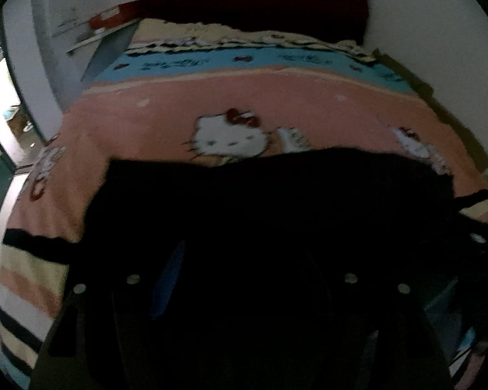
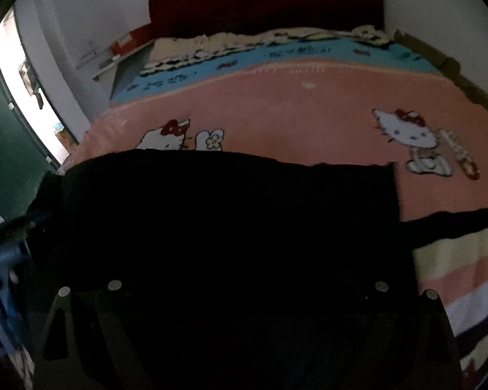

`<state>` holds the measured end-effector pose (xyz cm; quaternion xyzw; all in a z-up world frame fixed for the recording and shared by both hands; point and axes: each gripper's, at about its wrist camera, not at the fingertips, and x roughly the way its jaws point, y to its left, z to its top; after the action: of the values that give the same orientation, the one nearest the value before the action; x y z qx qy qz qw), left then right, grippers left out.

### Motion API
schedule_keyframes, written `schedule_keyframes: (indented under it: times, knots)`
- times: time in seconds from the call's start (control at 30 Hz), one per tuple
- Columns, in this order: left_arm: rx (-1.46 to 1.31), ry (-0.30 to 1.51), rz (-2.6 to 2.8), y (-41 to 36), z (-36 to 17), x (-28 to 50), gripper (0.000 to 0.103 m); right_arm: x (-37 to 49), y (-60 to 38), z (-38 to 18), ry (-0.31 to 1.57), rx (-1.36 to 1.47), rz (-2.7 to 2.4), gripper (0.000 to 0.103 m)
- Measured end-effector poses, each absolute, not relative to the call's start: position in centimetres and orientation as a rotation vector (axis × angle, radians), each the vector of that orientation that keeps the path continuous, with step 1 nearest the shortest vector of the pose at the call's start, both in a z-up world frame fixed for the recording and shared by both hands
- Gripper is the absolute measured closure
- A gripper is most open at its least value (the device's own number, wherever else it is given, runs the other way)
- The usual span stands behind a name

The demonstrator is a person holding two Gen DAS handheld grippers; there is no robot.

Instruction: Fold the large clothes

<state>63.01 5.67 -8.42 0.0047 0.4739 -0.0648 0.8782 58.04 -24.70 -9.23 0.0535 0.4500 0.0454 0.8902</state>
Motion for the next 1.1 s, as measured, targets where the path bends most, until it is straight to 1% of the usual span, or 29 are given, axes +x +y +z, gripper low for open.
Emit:
schedule_keyframes:
  times: [0.1,0.17,0.2,0.4,0.57,0.67,0.8,0.9,1.0,1.1]
  knots:
    - [-0.026,1.016,-0.095,8.4,-10.2,63.2,0.033,57.4,-26.8,-10.9,0.971,0.088,0.044,0.012]
    - [-0.168,1.027,-0.11,10.4,-11.6,63.3,0.032,57.3,-28.5,-12.7,0.989,0.16,0.031,0.012]
    - [-0.192,1.025,-0.115,10.6,-12.0,63.3,0.031,57.2,-29.2,-13.5,0.987,0.216,0.039,0.012]
    - [-0.174,0.999,-0.083,10.0,-12.8,62.8,0.025,57.3,-29.1,-14.8,0.937,0.228,0.045,0.012]
    - [-0.186,1.017,-0.062,10.3,-12.0,62.5,0.024,57.2,-29.0,-14.5,0.953,0.21,0.008,0.011]
    - [-0.203,0.944,-0.035,10.9,-9.8,60.4,0.025,56.3,-28.8,-13.0,0.958,0.163,-0.073,0.011]
    - [-0.223,0.877,-0.076,11.2,-7.9,57.3,0.025,53.6,-27.6,-10.1,0.877,0.114,-0.043,0.011]
    - [-0.196,0.871,-0.101,10.6,-8.5,55.5,0.025,52.1,-27.2,-9.6,0.853,0.179,0.022,0.011]
    - [-0.181,0.853,-0.098,10.6,-10.3,54.0,0.024,51.4,-26.8,-11.0,0.867,0.197,0.048,0.011]
    - [-0.166,0.796,-0.097,10.5,-11.4,52.3,0.024,50.9,-27.5,-13.0,0.858,0.186,0.032,0.01]
